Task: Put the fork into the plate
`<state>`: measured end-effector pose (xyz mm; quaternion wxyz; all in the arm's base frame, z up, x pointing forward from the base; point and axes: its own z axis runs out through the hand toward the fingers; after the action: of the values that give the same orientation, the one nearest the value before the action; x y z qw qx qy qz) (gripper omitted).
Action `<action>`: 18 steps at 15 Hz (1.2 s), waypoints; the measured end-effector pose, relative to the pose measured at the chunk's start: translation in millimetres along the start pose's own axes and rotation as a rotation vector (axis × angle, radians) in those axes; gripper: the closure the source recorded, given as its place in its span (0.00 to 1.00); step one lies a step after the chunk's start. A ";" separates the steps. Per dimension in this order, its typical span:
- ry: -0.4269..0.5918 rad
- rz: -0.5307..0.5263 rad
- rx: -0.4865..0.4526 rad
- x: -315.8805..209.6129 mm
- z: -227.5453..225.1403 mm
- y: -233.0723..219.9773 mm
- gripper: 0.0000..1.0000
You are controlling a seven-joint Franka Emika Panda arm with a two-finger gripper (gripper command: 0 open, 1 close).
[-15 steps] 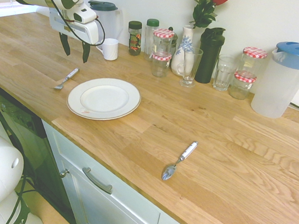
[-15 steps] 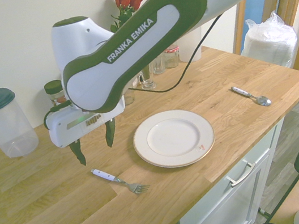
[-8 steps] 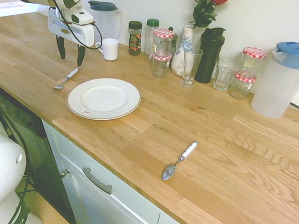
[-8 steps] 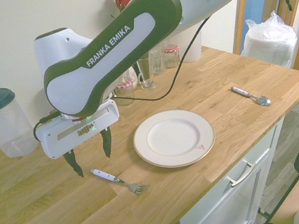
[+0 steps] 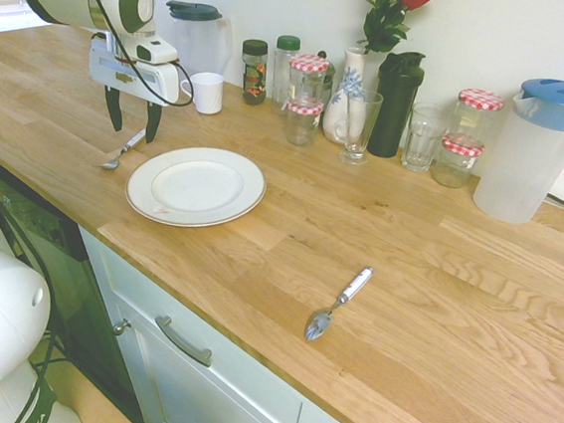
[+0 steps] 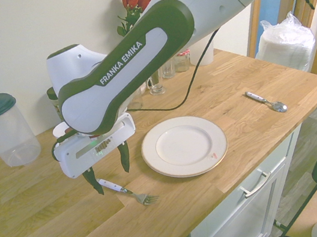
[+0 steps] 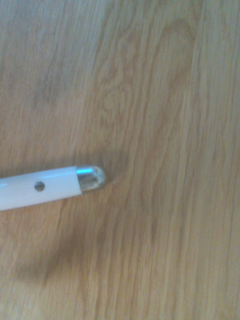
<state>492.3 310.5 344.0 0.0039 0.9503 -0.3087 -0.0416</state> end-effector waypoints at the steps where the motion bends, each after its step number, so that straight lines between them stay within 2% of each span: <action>1: -0.002 -0.009 -0.003 1.2 2.2 0.2 0.00; 7: -0.009 -0.030 -0.011 -0.3 15.2 -6.1 0.00; 8: -0.003 -0.033 -0.005 -1.1 14.8 -8.2 1.00; 13: 0.064 -0.030 -0.018 -8.1 16.5 -21.2 1.00; 18: 0.084 -0.027 -0.015 -13.1 15.9 -32.5 1.00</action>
<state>499.5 344.8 328.2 0.0236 0.9551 -0.2952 -0.0041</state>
